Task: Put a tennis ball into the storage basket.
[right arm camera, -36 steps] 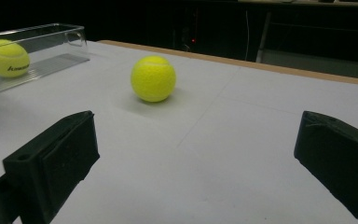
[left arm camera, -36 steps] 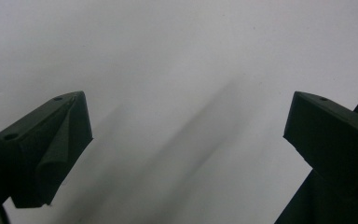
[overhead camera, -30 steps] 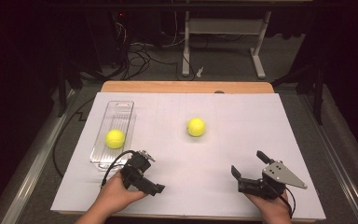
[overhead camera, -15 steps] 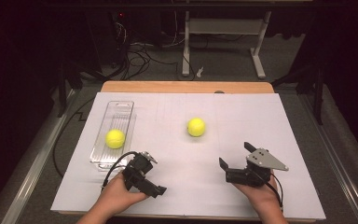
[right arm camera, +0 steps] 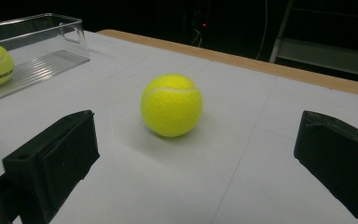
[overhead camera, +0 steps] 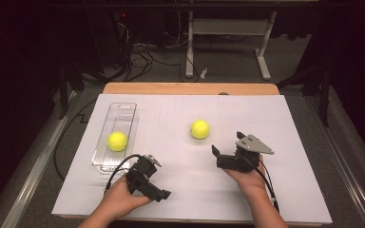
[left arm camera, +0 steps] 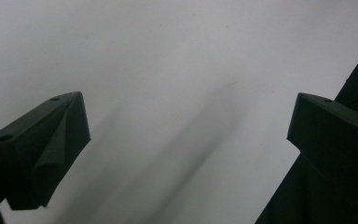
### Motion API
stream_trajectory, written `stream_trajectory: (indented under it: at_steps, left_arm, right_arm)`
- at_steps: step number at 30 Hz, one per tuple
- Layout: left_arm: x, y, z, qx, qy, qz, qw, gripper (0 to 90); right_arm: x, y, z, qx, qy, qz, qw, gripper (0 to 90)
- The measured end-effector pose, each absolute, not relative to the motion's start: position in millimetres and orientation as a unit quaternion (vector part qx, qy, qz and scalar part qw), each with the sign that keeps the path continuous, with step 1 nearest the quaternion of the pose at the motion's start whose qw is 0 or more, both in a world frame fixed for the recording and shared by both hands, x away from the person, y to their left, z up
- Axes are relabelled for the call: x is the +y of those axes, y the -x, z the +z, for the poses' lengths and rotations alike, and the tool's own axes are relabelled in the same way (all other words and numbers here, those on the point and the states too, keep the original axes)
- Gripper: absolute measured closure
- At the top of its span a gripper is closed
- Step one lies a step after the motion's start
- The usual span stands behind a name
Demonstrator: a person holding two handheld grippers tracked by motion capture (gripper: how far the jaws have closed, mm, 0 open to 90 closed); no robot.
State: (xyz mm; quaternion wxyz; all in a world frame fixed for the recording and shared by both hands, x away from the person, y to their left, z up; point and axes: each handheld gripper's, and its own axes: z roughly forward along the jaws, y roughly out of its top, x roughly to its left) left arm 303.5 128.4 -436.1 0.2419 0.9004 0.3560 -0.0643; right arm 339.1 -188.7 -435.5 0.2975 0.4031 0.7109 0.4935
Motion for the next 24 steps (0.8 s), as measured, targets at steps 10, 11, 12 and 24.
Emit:
stream_trajectory:
  at_steps: [10, 11, 12, 24]
  left_arm:
    - [128.4, -303.8, -436.1, 0.355, -0.901, -0.064, 0.241, 0.2]
    - [128.0, -303.7, -436.2, 0.355, -0.901, -0.065, 0.242, 0.2]
    - [127.6, -303.7, -436.3, 0.353, -0.901, -0.066, 0.242, 0.2]
    - [127.3, -303.2, -435.1, 0.351, -0.901, -0.069, 0.245, 0.2]
  right_arm:
    - [-170.9, -363.2, -437.3, 0.721, -0.407, 0.484, 0.283, 0.3]
    - [-169.2, -365.9, -437.8, 0.722, -0.409, 0.483, 0.28, 0.4]
    - [-167.4, -368.5, -438.3, 0.722, -0.409, 0.484, 0.278, 0.4]
    - [-144.0, -398.4, -445.5, 0.736, -0.411, 0.468, 0.266, 0.4]
